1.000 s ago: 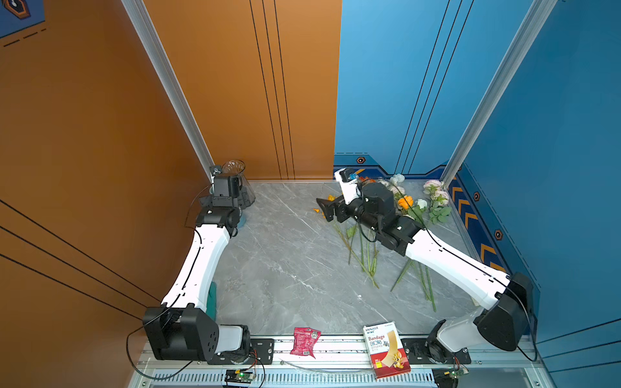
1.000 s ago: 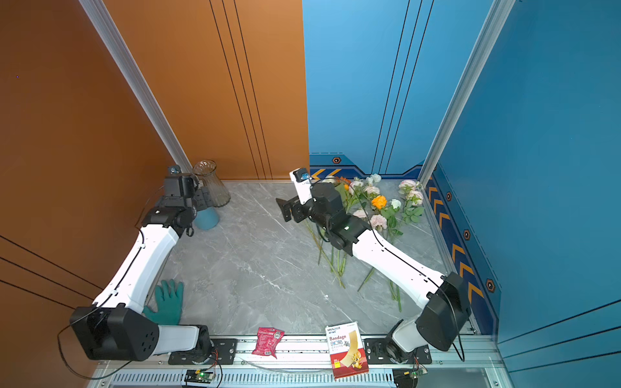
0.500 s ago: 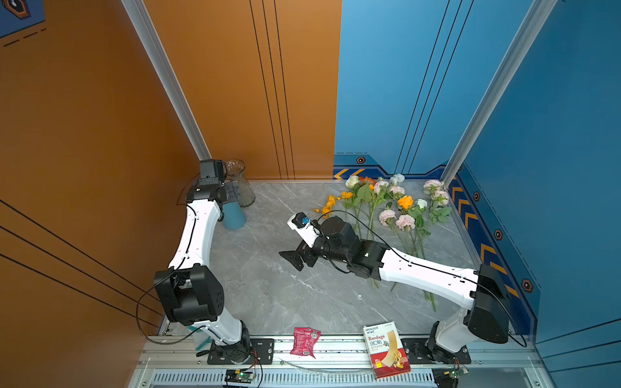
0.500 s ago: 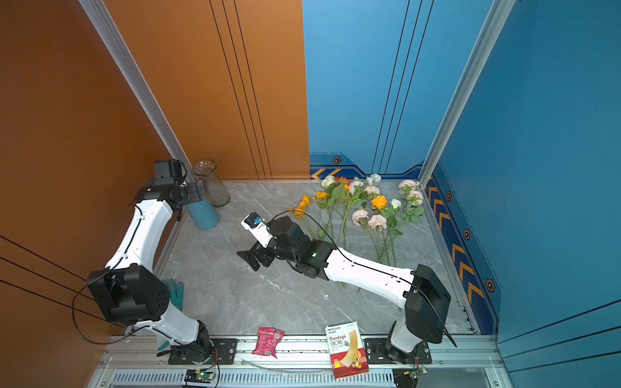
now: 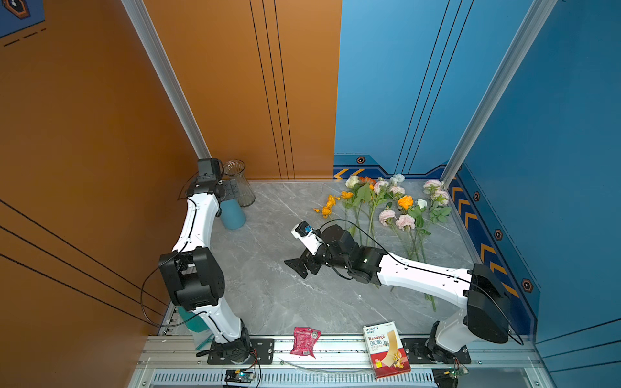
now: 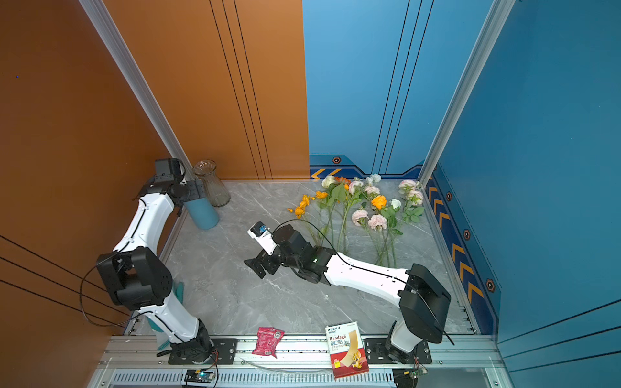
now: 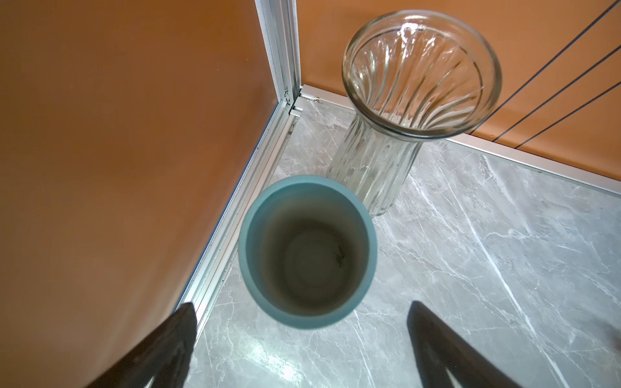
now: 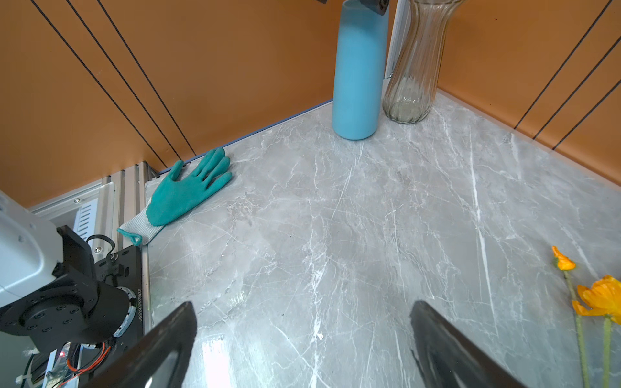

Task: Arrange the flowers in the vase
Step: 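Grasp the teal vase with the left gripper while the right arm reaches toward the flowers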

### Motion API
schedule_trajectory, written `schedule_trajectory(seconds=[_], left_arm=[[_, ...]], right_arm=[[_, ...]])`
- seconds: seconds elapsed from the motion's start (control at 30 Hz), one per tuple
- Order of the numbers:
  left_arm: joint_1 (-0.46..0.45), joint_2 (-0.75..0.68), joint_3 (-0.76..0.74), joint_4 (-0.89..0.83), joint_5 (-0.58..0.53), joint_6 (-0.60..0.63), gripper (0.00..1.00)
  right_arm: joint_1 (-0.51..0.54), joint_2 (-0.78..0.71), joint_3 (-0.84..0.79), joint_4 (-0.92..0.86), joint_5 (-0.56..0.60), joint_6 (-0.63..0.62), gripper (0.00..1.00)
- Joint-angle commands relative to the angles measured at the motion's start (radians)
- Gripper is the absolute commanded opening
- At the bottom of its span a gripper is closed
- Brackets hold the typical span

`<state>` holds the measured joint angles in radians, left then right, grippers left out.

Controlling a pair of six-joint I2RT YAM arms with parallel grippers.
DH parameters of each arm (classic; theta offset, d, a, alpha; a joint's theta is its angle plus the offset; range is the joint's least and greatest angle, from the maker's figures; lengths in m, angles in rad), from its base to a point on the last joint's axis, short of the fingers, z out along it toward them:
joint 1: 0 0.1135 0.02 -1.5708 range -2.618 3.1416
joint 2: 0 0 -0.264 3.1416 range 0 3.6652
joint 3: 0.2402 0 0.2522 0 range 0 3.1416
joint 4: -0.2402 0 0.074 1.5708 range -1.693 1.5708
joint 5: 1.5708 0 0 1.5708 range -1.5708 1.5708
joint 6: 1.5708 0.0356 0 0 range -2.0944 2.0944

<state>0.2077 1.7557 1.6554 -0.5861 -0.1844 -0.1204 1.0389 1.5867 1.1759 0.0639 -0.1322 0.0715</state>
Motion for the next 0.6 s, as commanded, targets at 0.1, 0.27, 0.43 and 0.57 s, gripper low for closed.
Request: schedule_trajectory(seconds=[0.1,0.27,0.43,0.57], left_arm=[[0.012,0.055,0.050,0.029,0.038,0.024,0.98],[0.028,0.080,0.043,0.061,0.051,0.028,0.98],[0.034,0.106,0.048,0.078,0.069,0.061,0.98],[0.035,0.117,0.041,0.099,0.096,0.082,0.98]], right_arm=[[0.002,-0.030,-0.011,0.022,-0.014,0.027,1.00],[0.012,-0.019,-0.015,0.021,-0.016,0.033,1.00],[0.013,-0.021,-0.015,-0.006,-0.010,0.020,1.00],[0.013,-0.025,-0.015,-0.015,0.002,0.014,1.00]])
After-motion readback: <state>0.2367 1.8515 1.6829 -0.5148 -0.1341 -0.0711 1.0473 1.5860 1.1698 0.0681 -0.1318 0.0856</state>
